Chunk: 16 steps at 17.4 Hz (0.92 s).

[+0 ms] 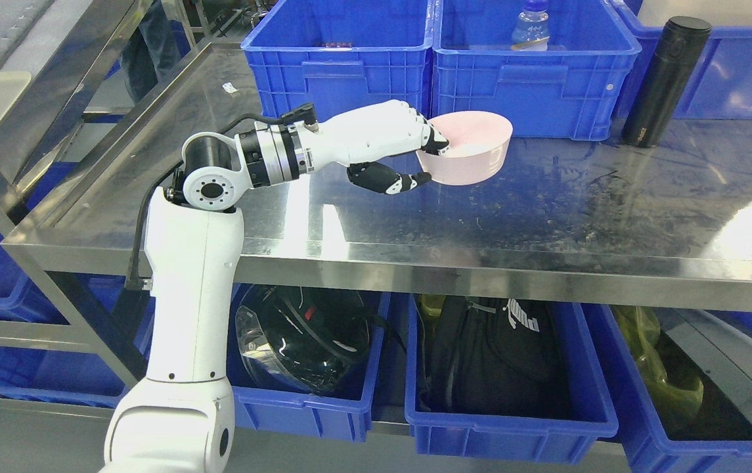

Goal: Stack pink IKEA bowl on shelf middle layer
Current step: 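Lift the pink bowl off the shelf with the left hand, then hold the pink bowl raised in the left hand while driving to the rack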

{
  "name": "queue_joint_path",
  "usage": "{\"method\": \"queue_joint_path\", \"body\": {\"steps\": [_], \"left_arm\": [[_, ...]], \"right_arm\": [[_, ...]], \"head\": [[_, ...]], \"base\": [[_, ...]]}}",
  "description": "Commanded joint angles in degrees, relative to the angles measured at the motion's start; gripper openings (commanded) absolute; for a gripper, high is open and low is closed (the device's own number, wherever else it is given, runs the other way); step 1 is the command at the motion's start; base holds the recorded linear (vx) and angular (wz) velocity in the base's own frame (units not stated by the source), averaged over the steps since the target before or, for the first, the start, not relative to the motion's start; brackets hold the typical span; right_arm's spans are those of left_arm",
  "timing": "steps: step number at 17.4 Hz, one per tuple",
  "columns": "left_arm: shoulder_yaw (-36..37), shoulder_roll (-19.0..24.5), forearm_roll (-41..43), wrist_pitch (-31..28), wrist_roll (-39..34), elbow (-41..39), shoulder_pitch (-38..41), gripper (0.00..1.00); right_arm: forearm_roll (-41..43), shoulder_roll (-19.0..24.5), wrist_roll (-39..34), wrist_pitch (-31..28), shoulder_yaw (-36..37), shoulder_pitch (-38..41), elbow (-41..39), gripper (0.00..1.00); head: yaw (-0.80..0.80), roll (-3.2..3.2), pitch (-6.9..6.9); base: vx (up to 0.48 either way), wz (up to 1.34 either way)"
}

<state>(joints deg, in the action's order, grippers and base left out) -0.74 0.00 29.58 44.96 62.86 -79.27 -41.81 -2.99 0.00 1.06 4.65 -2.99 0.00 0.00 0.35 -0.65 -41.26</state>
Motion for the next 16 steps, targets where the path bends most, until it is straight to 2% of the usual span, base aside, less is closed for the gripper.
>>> {"method": "queue_joint_path", "body": {"steps": [1, 7, 16], "left_arm": [[-2.4, 1.0, -0.6, 0.0, -0.3, -5.2, 3.2, 0.00], [-1.3, 1.0, -0.6, 0.0, -0.3, -5.2, 3.2, 0.00], [-0.4, 1.0, -0.6, 0.0, -1.1, -5.3, 4.0, 0.01]], "right_arm": [[0.0, -1.0, 0.0, 0.0, 0.0, 0.2, -1.0, 1.00], [0.0, -1.0, 0.0, 0.0, 0.0, 0.2, -1.0, 1.00], [0.0, -1.0, 0.0, 0.0, 0.0, 0.3, -1.0, 1.00]], "head": [[0.00, 0.00, 0.00], [0.00, 0.00, 0.00], [0.00, 0.00, 0.00]], "base": [[-0.001, 0.03], [-0.011, 0.24], [0.014, 1.08]]}}
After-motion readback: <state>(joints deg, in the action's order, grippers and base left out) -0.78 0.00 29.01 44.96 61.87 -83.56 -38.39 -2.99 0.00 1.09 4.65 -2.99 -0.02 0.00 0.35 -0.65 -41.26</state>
